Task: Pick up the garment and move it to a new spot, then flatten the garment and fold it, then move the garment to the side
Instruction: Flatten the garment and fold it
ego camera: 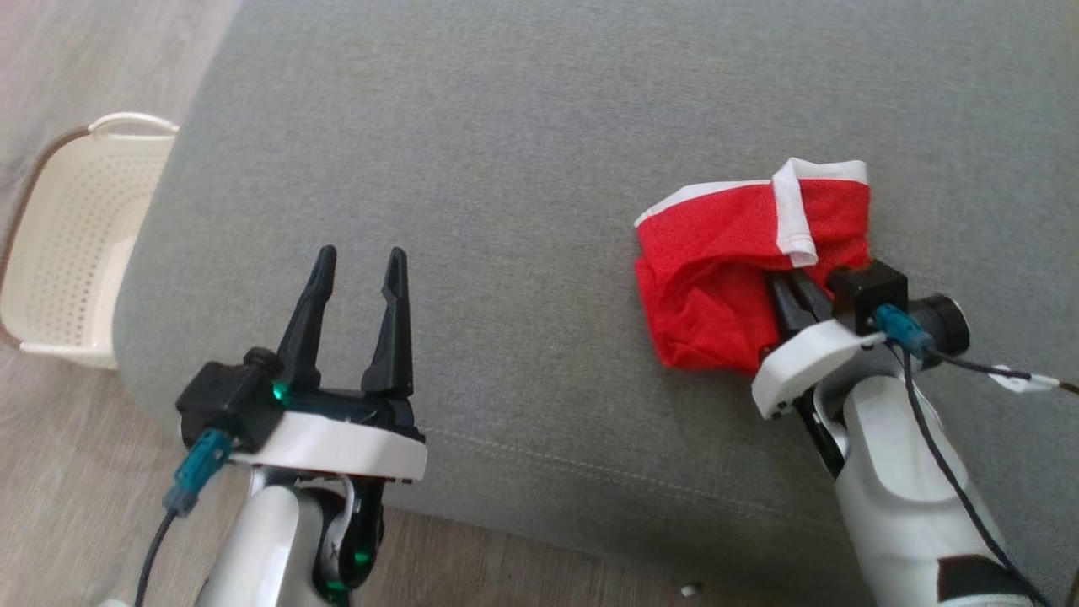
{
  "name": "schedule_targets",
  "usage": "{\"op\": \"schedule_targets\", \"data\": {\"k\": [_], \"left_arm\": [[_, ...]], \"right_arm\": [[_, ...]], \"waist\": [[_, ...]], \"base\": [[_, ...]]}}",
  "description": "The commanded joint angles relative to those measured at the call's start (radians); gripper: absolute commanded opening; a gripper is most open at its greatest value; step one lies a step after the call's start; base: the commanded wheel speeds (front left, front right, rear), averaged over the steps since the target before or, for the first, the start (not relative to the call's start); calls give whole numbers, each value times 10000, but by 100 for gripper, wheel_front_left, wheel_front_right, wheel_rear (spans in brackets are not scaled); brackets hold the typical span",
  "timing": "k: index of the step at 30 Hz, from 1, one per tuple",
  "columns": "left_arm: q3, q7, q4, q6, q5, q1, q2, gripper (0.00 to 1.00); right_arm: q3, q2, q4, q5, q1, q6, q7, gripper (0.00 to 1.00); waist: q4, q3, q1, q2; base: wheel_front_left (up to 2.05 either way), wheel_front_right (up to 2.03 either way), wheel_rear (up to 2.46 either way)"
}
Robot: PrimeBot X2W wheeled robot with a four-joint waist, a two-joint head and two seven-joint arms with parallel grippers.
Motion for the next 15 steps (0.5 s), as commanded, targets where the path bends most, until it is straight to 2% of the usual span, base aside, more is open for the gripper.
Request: {"op": "schedule_targets", "data": {"k": [1, 10, 15], "left_arm": [[275, -120, -291, -10, -118, -366, 70, 100], [36, -120, -346, 149, -407, -359, 70, 100], [-3, -120, -345, 206, -489, -338, 70, 100]], "right_arm": [[294, 198, -287, -23, -425, 33, -121, 0], [440, -43, 422, -292, -1596, 33, -90, 0], [641, -110, 1141, -374, -2002, 33, 292, 0]], "waist": [[164, 29, 0, 0], [994, 319, 0, 0], [1197, 343, 0, 0]], "base": [[0, 0, 0], [0, 0, 0], [0, 0, 0]]}}
